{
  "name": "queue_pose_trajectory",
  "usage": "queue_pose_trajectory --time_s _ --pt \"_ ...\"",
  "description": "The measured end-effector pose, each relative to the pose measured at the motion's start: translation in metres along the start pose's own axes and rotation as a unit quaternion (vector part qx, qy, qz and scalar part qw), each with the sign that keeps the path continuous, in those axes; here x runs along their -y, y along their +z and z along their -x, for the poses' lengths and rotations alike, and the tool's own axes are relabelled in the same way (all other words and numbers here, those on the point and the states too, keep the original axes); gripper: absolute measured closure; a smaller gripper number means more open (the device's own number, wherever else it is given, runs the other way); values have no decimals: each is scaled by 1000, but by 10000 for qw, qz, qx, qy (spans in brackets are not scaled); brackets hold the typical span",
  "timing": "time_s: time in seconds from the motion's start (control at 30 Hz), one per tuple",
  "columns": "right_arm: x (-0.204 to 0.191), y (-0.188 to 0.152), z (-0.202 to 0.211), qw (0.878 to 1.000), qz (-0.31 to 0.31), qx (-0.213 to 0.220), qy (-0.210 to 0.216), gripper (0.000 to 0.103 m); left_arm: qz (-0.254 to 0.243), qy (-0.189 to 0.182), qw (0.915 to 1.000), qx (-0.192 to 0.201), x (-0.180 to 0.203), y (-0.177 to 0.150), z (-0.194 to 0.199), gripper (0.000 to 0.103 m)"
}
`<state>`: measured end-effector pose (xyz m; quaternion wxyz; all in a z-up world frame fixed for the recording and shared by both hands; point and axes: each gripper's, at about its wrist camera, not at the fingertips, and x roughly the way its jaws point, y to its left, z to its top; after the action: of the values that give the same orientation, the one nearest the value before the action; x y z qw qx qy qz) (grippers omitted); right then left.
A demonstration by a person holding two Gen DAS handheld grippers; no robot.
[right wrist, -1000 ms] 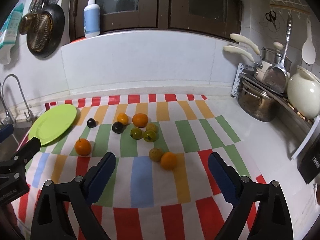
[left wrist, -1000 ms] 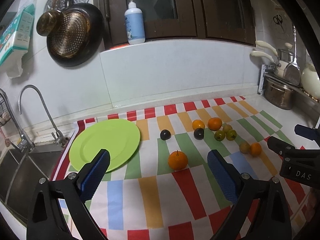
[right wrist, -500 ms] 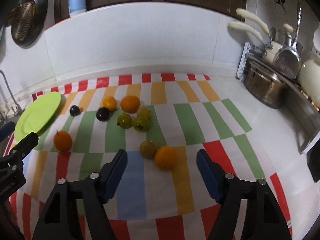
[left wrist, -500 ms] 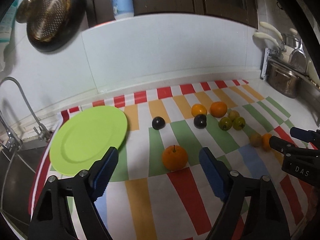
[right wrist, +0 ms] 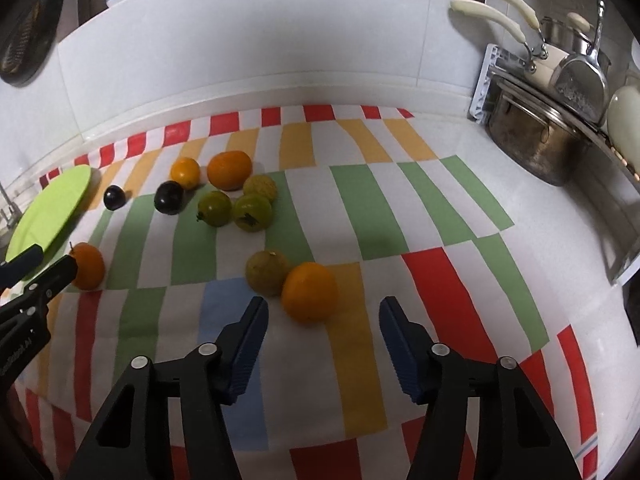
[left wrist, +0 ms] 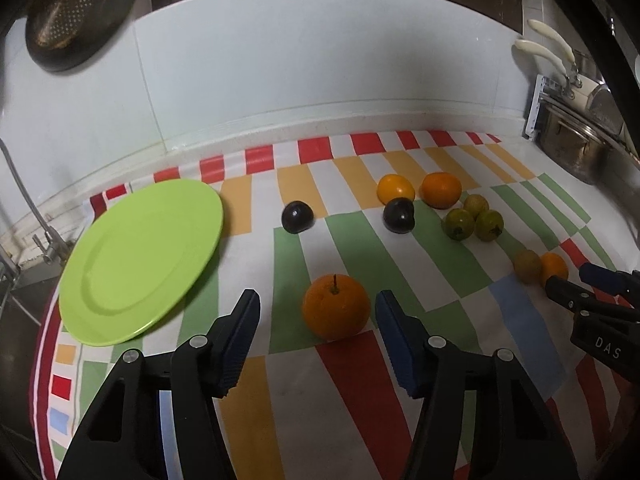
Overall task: Organize fruits
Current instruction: 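Grasp an orange with the left tool while the right tool grasps another orange, then carry both held oranges over the lime-green plate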
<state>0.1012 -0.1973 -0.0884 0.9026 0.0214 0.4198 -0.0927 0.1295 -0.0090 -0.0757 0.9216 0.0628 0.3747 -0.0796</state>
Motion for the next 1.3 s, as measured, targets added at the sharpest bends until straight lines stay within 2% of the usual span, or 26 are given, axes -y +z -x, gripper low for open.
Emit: queue_pose_trajectory --time_s 0.13,0.2,0.4,0.67,0.9,1.3 --pt "0 0 -5 10000 -30 -65 36 50 16 -95 9999 -99 1 0 -8 50" --pt "0 1 -7 10000 -40 -77 34 51 9 -130 9998 -125 1 0 -11 55" --pt "1 4 -12 9999 -68 -67 47 56 27 -213 9996 -168 2 2 -17 59" --pt "3 5 -14 9999 -90 -68 54 70 -7 -262 9994 -244 2 5 -20 63" --pt "3 3 -5 9999 -71 9 110 71 -62 -473 9985 -273 4 3 -11 63" --pt "-14 -1 39 9982 183 395 414 71 -149 -581 9982 93 0 1 35 63"
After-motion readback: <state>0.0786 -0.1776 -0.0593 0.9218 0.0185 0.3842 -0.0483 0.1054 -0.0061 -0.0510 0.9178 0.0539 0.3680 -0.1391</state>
